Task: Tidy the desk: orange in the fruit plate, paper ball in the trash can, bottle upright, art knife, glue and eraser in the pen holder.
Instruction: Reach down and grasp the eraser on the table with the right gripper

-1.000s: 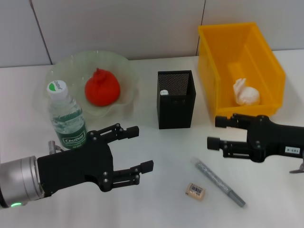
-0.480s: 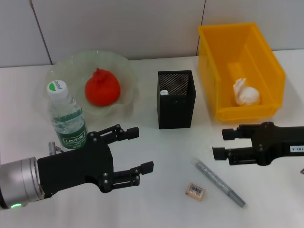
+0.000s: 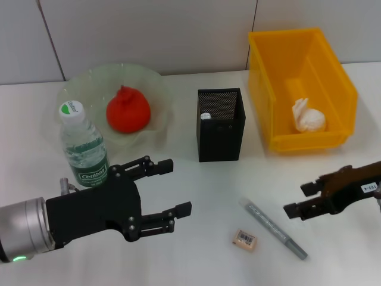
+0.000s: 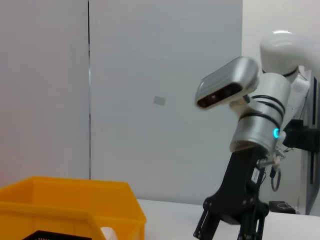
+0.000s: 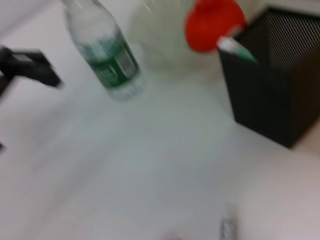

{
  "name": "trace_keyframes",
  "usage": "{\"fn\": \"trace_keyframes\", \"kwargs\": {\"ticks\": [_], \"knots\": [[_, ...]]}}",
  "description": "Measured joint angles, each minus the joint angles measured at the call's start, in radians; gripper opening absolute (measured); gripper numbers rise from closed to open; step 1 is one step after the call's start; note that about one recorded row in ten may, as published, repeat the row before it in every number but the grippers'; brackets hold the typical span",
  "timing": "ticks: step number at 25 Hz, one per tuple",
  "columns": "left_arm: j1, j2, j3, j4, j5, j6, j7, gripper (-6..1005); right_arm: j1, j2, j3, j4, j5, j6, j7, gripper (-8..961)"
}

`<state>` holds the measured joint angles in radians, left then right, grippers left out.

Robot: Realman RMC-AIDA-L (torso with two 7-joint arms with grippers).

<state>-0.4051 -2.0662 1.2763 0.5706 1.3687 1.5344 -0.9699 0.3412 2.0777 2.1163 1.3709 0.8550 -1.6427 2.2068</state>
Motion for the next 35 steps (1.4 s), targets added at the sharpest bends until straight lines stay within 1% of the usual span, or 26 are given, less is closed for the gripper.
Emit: {"fn": "trace_keyframes", "kwargs": {"ticks": [3,8,11,15,20,27,31,33,35], "knots": [[0.002,0.000,0.000,0.000,0.000,0.000,0.002,802,0.033,-0.002,-0.004,0.014,-0.072,-0.037,0.048,762],[0.004,0.000,0.000,0.000,0.002,-0.001,0.004,802,0.072,-0.007,-0.008,0.061,-0.133,-0.108,0.081,762],[0.006,0.000,0.000,0.000,0.003,0.000,0.005,802,0.097,-0.013,-0.030,0.092,-0.177,-0.146,0.111,762],[0.006,0.000,0.000,0.001,0.001,0.004,0.010,802,0.130,-0.015,-0.114,0.136,-0.300,-0.159,0.164,762],[0.008,-0.002,0.003,0.000,-0.001,0.005,0.025,802,0.174,-0.002,-0.244,0.158,-0.419,-0.160,0.213,762],[0.013,-0.002,0.007,0.000,-0.002,0.006,0.031,802,0.234,0.000,-0.337,0.155,-0.417,-0.144,0.246,761],[0.020,-0.003,0.008,0.000,-0.002,0.007,0.036,802,0.254,0.001,-0.395,0.147,-0.412,-0.111,0.261,761],[0.022,-0.003,0.008,0.000,-0.002,0.007,0.036,802,0.259,0.001,-0.430,0.140,-0.411,-0.091,0.271,761],[0.026,-0.004,0.007,0.000,-0.002,0.007,0.037,802,0.266,0.001,-0.486,0.126,-0.410,-0.069,0.293,761]]}}
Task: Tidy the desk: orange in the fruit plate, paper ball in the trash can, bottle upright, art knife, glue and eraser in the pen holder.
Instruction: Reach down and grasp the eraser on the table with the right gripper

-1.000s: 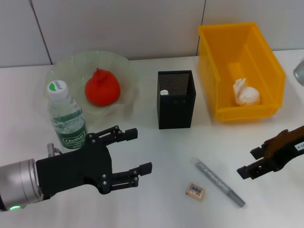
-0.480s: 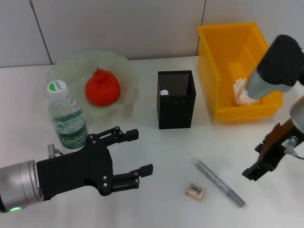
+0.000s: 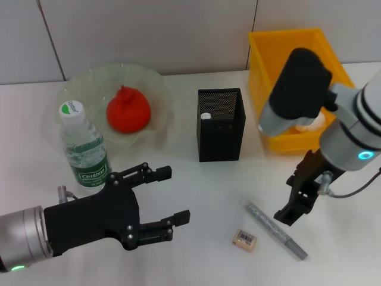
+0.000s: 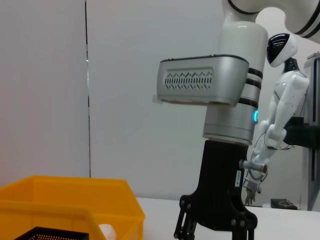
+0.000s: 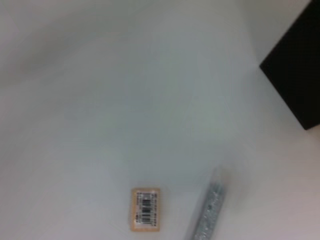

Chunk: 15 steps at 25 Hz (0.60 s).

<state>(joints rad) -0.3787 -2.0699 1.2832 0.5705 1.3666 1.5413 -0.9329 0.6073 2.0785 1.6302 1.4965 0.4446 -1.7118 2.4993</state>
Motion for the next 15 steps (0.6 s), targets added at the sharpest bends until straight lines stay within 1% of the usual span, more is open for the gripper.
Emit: {"fn": "trace_keyframes", "kwargs": {"ticks": [4,9,15], "knots": [[0.003,-0.001,-0.001,0.000,-0.001,0.000,0.003,802,0.010,0.001,-0.039,-0.011,0.025,0.012,0.010,761],[0.005,-0.001,-0.001,0.000,-0.001,0.000,0.009,802,0.014,0.001,-0.046,-0.020,0.078,0.023,0.010,760],[0.009,0.005,-0.007,0.000,0.002,0.020,0.011,802,0.014,0.002,-0.065,-0.033,0.086,0.041,0.010,760]]}}
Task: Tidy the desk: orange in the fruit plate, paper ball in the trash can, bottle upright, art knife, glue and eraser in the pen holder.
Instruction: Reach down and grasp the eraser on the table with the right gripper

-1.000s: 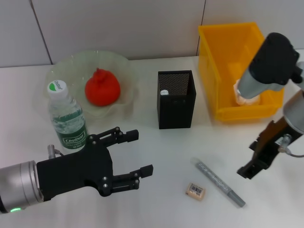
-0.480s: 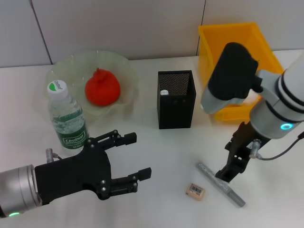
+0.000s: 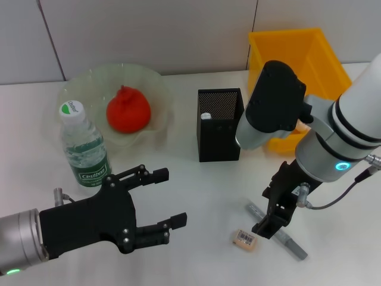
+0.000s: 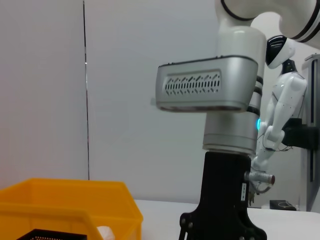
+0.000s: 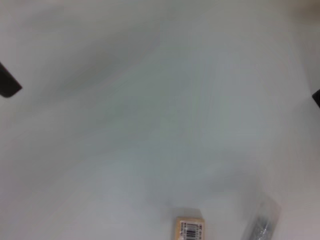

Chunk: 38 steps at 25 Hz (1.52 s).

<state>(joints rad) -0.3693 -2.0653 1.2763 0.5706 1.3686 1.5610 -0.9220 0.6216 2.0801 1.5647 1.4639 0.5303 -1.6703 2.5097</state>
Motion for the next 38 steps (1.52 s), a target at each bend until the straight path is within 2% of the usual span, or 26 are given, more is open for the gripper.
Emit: {"fn": "trace_keyframes", "kwargs": {"ticks": [12,32,38], "knots": [[0.036,0.015,-0.004,0.006,-0.002,0.006,0.028,802,0.012,0.003,-0.039,-0.045,0.020,0.033,0.020,760],[0.043,0.010,-0.005,0.002,0.003,0.033,0.028,802,0.087,0.003,-0.075,-0.172,0.050,0.067,0.054,744],[0.054,0.011,-0.005,0.005,0.003,0.033,0.029,802,0.098,0.003,-0.119,-0.196,0.051,0.102,0.072,739]]}}
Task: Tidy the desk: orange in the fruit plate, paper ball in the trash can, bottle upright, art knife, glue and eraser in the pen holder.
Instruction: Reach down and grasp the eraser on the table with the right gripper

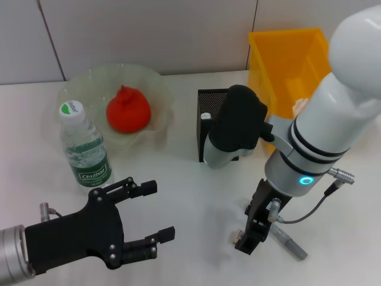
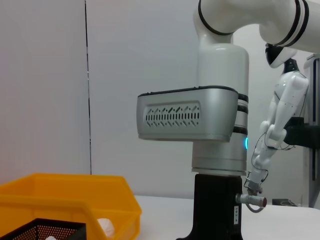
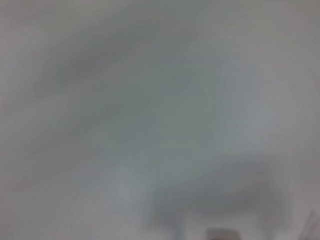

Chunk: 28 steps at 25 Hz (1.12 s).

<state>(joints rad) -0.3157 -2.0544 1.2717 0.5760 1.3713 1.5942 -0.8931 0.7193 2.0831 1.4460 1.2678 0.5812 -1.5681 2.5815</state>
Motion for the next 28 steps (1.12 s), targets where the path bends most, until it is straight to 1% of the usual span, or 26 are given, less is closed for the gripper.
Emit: {"fn": "trace_keyframes", "kwargs": {"ticks": [4,15,20,28], "knots": [[0.006,0.001,-0.003,-0.004,-0.004,0.000,0.007,802,0.016,0.000,-0.016,-0.024,0.000,0.015,0.007,738],[0.012,-0.002,-0.015,-0.003,-0.003,0.004,0.011,802,0.029,0.001,-0.034,-0.044,0.003,0.045,0.020,736],[0.012,-0.003,-0.017,-0.004,-0.003,0.004,0.012,802,0.030,0.002,-0.044,-0.066,0.005,0.054,0.020,524],[0.010,-0.003,-0.022,-0.004,0.000,0.001,0.013,802,0.033,0.002,-0.056,-0.091,0.016,0.063,0.020,493]]}}
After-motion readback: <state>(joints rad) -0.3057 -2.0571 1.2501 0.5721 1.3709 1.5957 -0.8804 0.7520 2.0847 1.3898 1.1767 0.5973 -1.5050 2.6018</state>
